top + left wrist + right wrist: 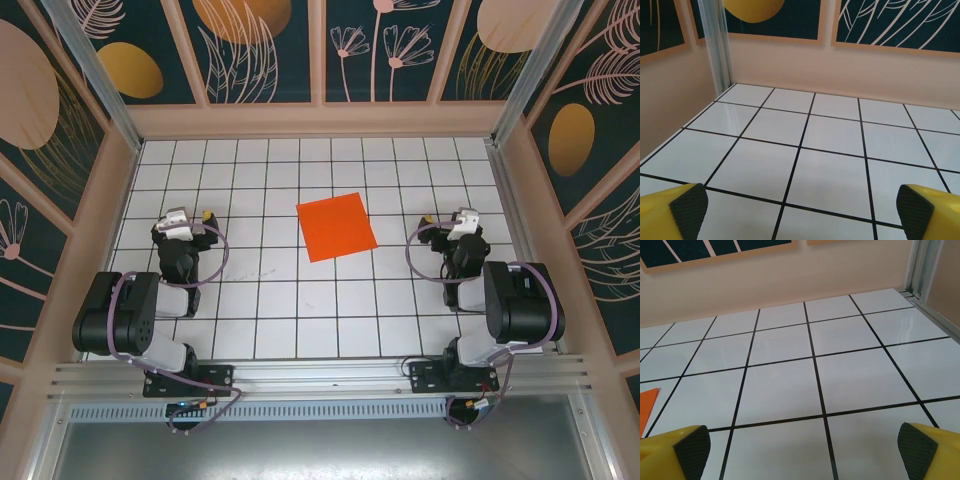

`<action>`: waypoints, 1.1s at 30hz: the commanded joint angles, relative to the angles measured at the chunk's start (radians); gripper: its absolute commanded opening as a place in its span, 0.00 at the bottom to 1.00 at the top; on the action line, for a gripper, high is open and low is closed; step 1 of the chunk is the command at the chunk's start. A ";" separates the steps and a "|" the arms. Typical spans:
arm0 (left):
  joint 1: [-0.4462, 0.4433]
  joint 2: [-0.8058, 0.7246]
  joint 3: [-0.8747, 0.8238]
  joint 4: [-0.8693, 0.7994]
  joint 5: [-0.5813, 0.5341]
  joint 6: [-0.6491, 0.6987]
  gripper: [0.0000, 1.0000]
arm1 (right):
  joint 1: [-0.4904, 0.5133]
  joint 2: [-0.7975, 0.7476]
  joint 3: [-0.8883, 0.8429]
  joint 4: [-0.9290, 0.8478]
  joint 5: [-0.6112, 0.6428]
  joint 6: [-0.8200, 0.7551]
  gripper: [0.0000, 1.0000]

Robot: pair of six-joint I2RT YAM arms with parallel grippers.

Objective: Fold a paper plane with a square sheet of paper (pick it up from the middle)
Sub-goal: Move the square sheet of paper to the center of the table.

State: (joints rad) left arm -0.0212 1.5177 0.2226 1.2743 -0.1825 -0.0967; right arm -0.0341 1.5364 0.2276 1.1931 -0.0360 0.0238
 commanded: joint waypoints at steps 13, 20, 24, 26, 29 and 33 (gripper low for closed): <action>0.006 0.006 0.011 0.011 0.017 0.015 0.99 | -0.008 0.002 0.018 0.026 -0.021 -0.013 0.99; 0.006 0.003 0.005 0.017 0.017 0.017 0.99 | -0.009 0.001 0.019 0.028 -0.021 -0.014 0.99; 0.006 -0.027 0.021 -0.032 -0.011 0.006 0.98 | 0.012 -0.089 0.048 -0.093 0.027 -0.024 0.99; 0.006 -0.063 0.031 -0.082 -0.037 -0.004 0.99 | 0.028 -0.161 0.093 -0.223 0.086 -0.018 0.99; 0.006 -0.133 0.049 -0.168 -0.101 -0.027 0.98 | 0.055 -0.244 0.170 -0.391 0.155 0.051 0.99; 0.007 -0.252 0.150 -0.459 -0.156 -0.120 0.98 | 0.103 -0.254 0.379 -0.743 0.132 0.258 0.99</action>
State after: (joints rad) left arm -0.0216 1.3365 0.2951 1.0203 -0.2714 -0.1360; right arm 0.0395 1.2922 0.4927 0.7349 0.0822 0.1253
